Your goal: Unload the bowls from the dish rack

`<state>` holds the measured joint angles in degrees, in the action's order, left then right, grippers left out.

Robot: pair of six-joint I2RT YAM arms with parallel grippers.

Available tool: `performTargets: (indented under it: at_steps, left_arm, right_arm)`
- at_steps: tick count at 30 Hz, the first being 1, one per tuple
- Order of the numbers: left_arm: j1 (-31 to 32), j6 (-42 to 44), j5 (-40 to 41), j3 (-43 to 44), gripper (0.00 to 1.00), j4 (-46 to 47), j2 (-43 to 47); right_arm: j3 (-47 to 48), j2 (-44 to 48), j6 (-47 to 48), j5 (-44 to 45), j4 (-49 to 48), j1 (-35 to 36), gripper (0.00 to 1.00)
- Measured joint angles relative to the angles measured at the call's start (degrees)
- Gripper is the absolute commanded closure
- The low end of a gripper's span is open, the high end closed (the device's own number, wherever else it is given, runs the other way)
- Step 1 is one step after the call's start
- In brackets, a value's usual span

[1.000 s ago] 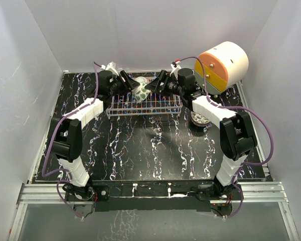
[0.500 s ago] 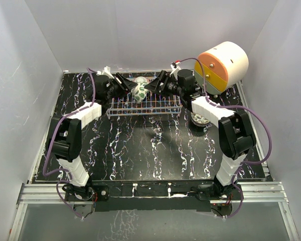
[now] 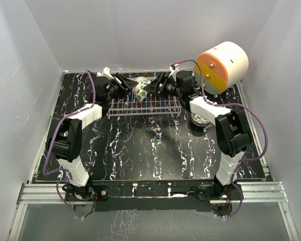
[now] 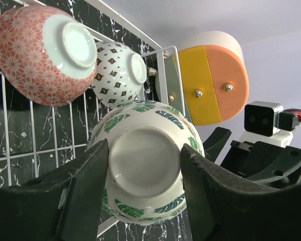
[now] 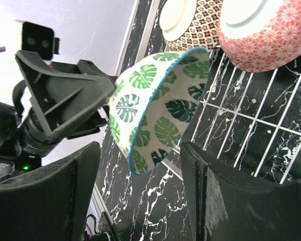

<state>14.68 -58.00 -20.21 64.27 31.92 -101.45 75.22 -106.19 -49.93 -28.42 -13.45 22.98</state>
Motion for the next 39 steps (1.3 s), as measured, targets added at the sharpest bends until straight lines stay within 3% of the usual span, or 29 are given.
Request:
performTargets:
  at_steps: [5,12,17,21,24,26,31,36,39]
  left_arm:
    - [0.0,-2.5,-0.1,-1.9,0.92,2.3,0.0]
    - [0.0,-5.2,-0.4,-2.5,0.92,5.3,0.0]
    - [-0.1,-5.7,-0.5,-3.5,0.92,5.8,0.0]
    - [-0.1,-6.5,-1.1,-4.4,0.92,6.8,0.0]
    - [-0.2,-6.6,-1.5,-4.4,0.90,7.7,0.0]
    - [-0.2,-6.5,-1.7,-4.4,0.84,8.2,0.0]
    - [-0.3,-6.0,-2.5,-4.8,0.55,9.2,0.6]
    - [-0.3,-3.4,-2.8,-5.7,0.35,7.0,3.1]
    - [-0.7,-1.8,-2.8,-6.8,0.29,5.8,5.5]
  right_arm:
    - [0.0,-0.3,-1.3,-1.1,-3.0,0.1,0.34]
    - [1.0,-2.9,-2.7,-2.5,-6.3,0.2,0.49]
    - [1.0,-4.8,-5.9,-4.7,-11.2,0.3,0.67]
    - [1.0,-5.1,-8.0,-5.8,-14.3,0.4,0.89]
    - [0.8,-5.3,-9.9,-6.6,-16.0,0.5,0.93]
    - [0.8,-5.3,-9.7,-6.5,-16.3,0.5,0.93]
    - [-0.1,-5.6,-8.9,-6.8,-16.3,0.6,0.93]
    - [-0.1,-5.6,-7.0,-7.3,-15.8,0.7,0.92]
    - [-0.1,-5.6,-5.0,-7.3,-13.7,0.7,0.92]
